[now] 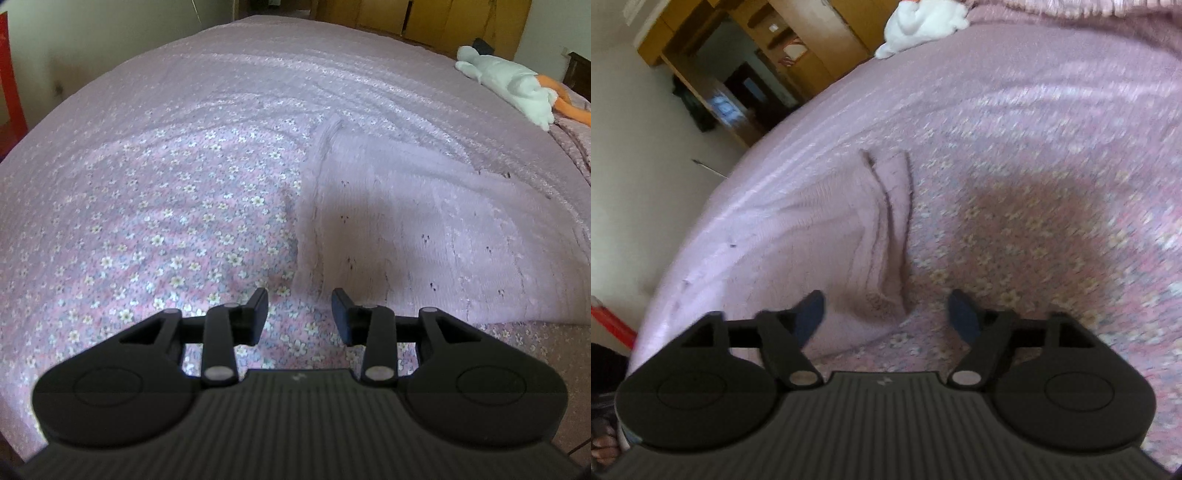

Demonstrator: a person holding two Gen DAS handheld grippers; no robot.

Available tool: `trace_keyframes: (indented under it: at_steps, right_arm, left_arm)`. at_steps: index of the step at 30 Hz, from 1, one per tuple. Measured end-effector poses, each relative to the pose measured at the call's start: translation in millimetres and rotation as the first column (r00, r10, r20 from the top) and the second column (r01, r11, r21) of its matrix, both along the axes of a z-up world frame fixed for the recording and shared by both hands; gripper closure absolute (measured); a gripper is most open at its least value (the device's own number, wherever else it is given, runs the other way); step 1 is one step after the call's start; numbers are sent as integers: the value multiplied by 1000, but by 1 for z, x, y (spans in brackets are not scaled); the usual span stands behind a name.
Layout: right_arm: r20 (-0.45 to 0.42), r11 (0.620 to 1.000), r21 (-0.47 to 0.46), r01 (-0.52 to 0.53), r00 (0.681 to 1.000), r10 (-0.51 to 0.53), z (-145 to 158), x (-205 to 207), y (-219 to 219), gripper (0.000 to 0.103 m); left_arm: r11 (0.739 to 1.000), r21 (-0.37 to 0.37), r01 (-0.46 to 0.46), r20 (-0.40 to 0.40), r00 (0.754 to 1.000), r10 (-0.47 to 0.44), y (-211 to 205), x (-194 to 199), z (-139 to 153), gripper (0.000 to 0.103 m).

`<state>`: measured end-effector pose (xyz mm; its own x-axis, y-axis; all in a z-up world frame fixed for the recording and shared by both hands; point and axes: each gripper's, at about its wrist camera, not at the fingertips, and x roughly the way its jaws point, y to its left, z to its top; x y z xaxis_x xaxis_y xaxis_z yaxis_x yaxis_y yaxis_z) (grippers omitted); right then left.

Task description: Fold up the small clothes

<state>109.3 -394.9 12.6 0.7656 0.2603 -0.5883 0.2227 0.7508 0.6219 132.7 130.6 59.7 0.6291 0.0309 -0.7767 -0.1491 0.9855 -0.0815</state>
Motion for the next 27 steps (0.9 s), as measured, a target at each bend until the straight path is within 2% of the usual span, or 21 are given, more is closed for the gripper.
trace_keyframes:
  at_steps: [1, 2, 4, 9, 14, 21, 23, 25, 26, 27]
  right_arm:
    - [18, 998, 57, 1, 1000, -2, -4, 0, -4, 5]
    - [35, 994, 106, -8, 999, 4, -7, 1, -8, 1]
    - [30, 991, 135, -26, 999, 22, -7, 4, -11, 0]
    - [15, 992, 91, -83, 997, 82, -3, 11, -8, 0]
    - [25, 985, 169, -29, 999, 26, -6, 17, -17, 0]
    - [58, 989, 148, -25, 998, 16, -6, 33, -6, 0]
    - [66, 983, 182, -35, 998, 23, -7, 39, -4, 4]
    - [51, 978, 207, -33, 998, 22, -9, 47, 0, 14]
    - [46, 980, 199, -26, 999, 17, -10, 50, 3, 17]
    - [37, 982, 186, -19, 999, 12, -10, 54, 6, 24]
  left_arm:
    - [1000, 6, -3, -3, 1000, 3, -1, -1, 0, 63]
    - [1000, 12, -6, -6, 1000, 6, -2, -2, 1, 63]
    - [1000, 19, -10, -12, 1000, 10, -4, -4, 1, 63]
    - [1000, 6, -6, -16, 1000, 6, -7, -11, 0, 63]
    - [1000, 5, 2, -39, 999, -2, -7, -14, -6, 63]
    - [1000, 14, 2, -48, 999, -2, -10, -20, -3, 63]
    - [1000, 18, 6, -54, 999, -5, -12, -21, -3, 63]
    - [1000, 18, 14, -58, 998, -13, -14, -21, -2, 63]
    - [1000, 17, 19, -60, 998, -18, -15, -21, -3, 63]
    - [1000, 16, 24, -63, 998, -23, -16, -20, -3, 63]
